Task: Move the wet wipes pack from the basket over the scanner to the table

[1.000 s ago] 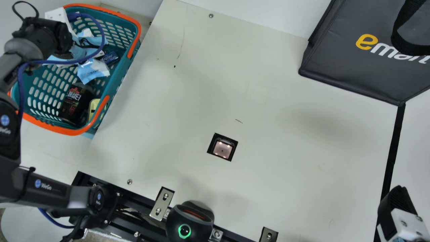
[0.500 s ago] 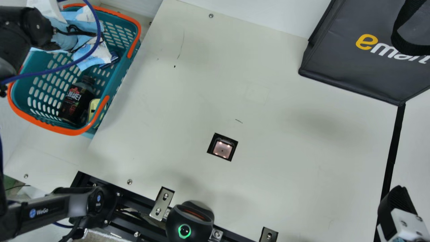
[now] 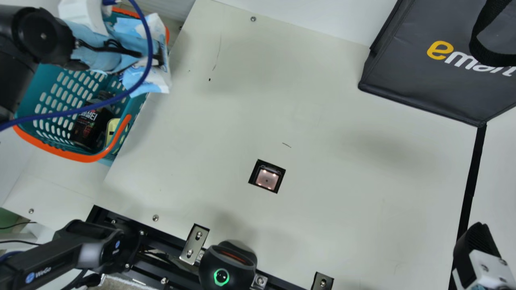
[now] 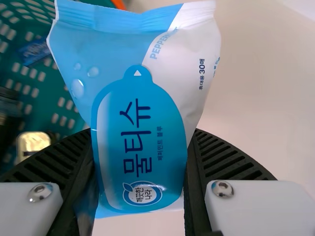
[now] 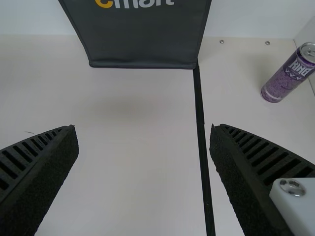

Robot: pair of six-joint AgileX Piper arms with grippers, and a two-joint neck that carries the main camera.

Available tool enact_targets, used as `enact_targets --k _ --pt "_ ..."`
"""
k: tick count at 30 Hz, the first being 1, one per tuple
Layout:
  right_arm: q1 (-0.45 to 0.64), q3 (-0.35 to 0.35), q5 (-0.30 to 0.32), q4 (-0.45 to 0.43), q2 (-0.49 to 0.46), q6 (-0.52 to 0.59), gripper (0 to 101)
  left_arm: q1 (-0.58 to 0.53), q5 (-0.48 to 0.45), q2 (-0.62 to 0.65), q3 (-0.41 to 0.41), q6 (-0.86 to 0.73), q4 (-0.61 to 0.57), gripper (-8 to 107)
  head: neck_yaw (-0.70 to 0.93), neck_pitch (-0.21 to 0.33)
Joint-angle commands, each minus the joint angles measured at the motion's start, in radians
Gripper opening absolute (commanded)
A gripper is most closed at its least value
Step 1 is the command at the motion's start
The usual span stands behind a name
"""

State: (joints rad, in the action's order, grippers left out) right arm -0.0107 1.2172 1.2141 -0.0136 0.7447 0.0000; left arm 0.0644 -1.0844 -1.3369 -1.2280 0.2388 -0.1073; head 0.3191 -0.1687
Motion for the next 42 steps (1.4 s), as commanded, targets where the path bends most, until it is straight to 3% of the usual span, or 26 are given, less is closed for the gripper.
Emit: enact_targets --k 1,12,25,42 --pt "0.000 0.000 0.000 0.000 0.000 0.000 95 -0.086 -0.016 0.007 0.000 0.027 -0.006 -8 0.002 0.030" --pt "0.000 0.000 0.000 0.000 0.000 0.000 95 -0.370 -0.049 0.006 0.004 0.190 0.008 -8 0.002 0.030" --pt "0.000 0.000 0.000 0.000 0.000 0.000 95 -0.669 -0.046 -0.124 0.013 0.361 0.037 -8 0.002 0.030" --pt "0.000 0.000 0.002 0.000 0.000 0.000 95 -0.829 -0.024 -0.343 -0.018 0.440 0.013 -8 0.002 0.030"
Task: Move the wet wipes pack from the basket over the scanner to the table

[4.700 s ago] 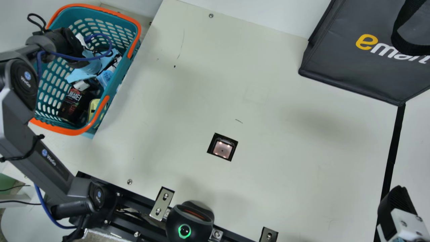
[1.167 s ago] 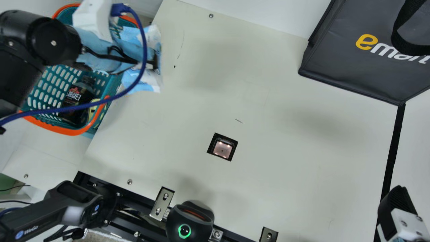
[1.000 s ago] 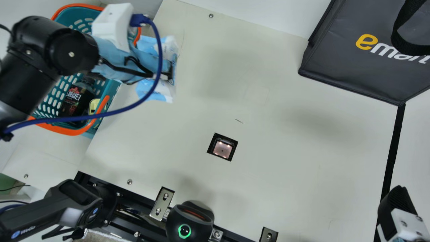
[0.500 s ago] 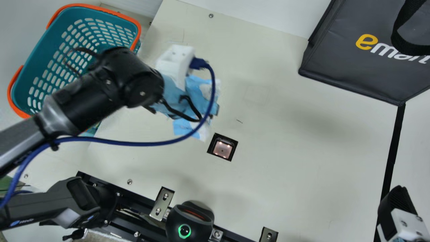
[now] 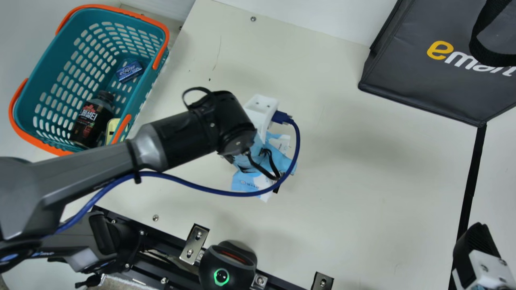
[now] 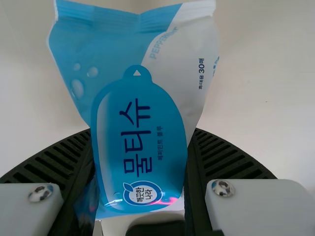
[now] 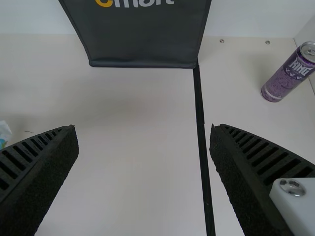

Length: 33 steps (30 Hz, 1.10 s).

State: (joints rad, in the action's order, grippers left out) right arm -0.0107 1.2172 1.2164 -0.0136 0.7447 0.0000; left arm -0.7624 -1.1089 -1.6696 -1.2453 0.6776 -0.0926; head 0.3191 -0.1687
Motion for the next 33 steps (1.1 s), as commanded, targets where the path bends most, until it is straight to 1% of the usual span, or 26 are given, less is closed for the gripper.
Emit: enact_targets --k 1,5,26,33 --pt "0.000 0.000 0.000 0.000 0.000 0.000 95 -0.007 0.003 -0.020 -0.002 0.003 -0.003 -8 0.002 0.030" --pt "0.000 0.000 0.000 0.000 0.000 0.000 95 -0.024 0.009 -0.048 -0.007 0.011 -0.005 -8 0.002 0.030" --pt "0.000 0.000 0.000 0.000 0.000 0.000 95 -0.053 0.061 -0.108 0.004 0.028 0.013 62 0.002 0.030" --pt "0.000 0.000 0.000 0.000 0.000 0.000 95 -0.041 0.082 -0.087 0.011 0.020 0.002 86 0.002 0.030"
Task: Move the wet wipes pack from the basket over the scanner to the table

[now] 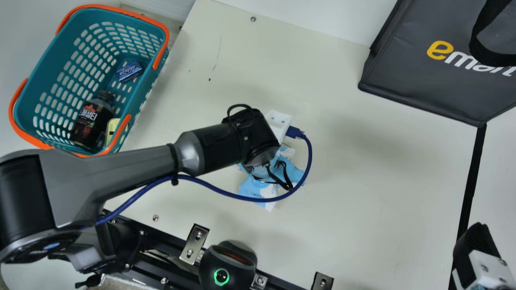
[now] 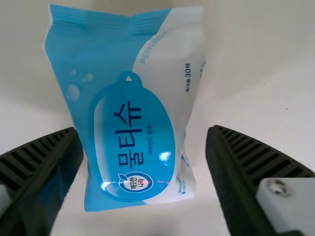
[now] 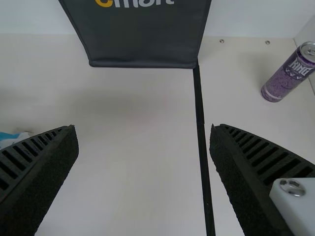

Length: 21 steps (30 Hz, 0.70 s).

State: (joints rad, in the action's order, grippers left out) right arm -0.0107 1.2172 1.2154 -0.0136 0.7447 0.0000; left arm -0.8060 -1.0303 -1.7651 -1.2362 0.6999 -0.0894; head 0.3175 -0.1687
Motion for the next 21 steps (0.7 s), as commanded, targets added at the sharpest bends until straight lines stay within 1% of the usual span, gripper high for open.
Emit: enact_targets --k 1,8,14,21 --pt "0.000 0.000 0.000 0.000 0.000 0.000 95 0.007 0.007 0.017 0.003 -0.007 -0.006 89 0.004 0.030" --pt "0.000 0.000 0.001 0.000 0.000 0.000 95 0.068 0.029 0.115 0.023 -0.068 -0.049 90 0.004 0.030" --pt "0.000 0.000 0.001 0.000 0.000 0.000 95 0.146 0.018 0.217 0.041 -0.152 -0.074 90 0.004 0.030" --pt "0.000 0.000 0.001 0.000 0.000 0.000 95 0.235 -0.010 0.340 0.081 -0.242 -0.044 90 0.004 0.030"
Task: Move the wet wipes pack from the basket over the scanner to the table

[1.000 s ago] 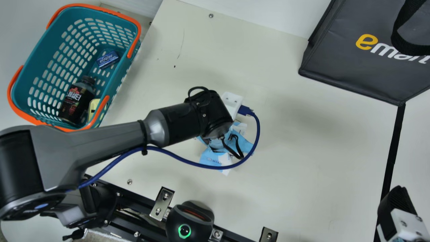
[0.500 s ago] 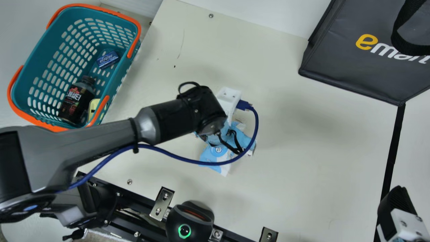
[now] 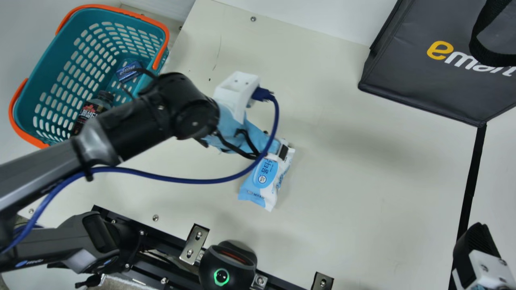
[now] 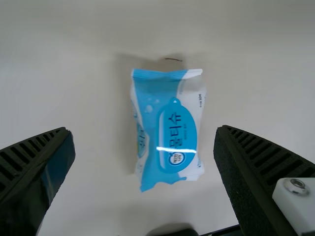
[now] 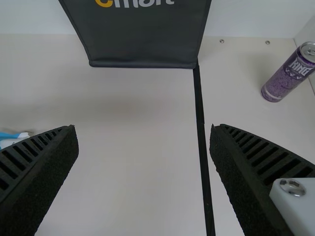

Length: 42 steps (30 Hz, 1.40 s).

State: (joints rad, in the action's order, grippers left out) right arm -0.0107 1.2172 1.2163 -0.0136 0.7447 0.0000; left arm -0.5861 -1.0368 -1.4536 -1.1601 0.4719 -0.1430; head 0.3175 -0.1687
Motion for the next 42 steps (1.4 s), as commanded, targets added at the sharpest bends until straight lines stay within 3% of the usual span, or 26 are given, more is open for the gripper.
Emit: enact_targets --k 1,14,18,29,42 --pt "0.000 0.000 0.000 0.000 0.000 0.000 95 0.026 -0.007 0.046 0.012 -0.024 0.020 90 0.004 0.030" --pt "0.000 0.000 0.000 0.000 0.000 0.000 95 0.110 0.019 0.261 0.099 -0.091 0.149 90 0.004 0.030" --pt "0.000 0.000 0.000 0.000 0.000 0.000 95 0.108 0.041 0.304 0.119 -0.054 0.225 90 -0.089 0.030" --pt "0.000 0.000 0.001 0.000 0.000 0.000 95 0.110 0.036 0.304 0.119 -0.056 0.224 90 -0.345 0.030" --pt "0.000 0.000 0.001 0.000 0.000 0.000 95 0.115 0.037 0.302 0.115 -0.068 0.215 90 -0.345 0.030"
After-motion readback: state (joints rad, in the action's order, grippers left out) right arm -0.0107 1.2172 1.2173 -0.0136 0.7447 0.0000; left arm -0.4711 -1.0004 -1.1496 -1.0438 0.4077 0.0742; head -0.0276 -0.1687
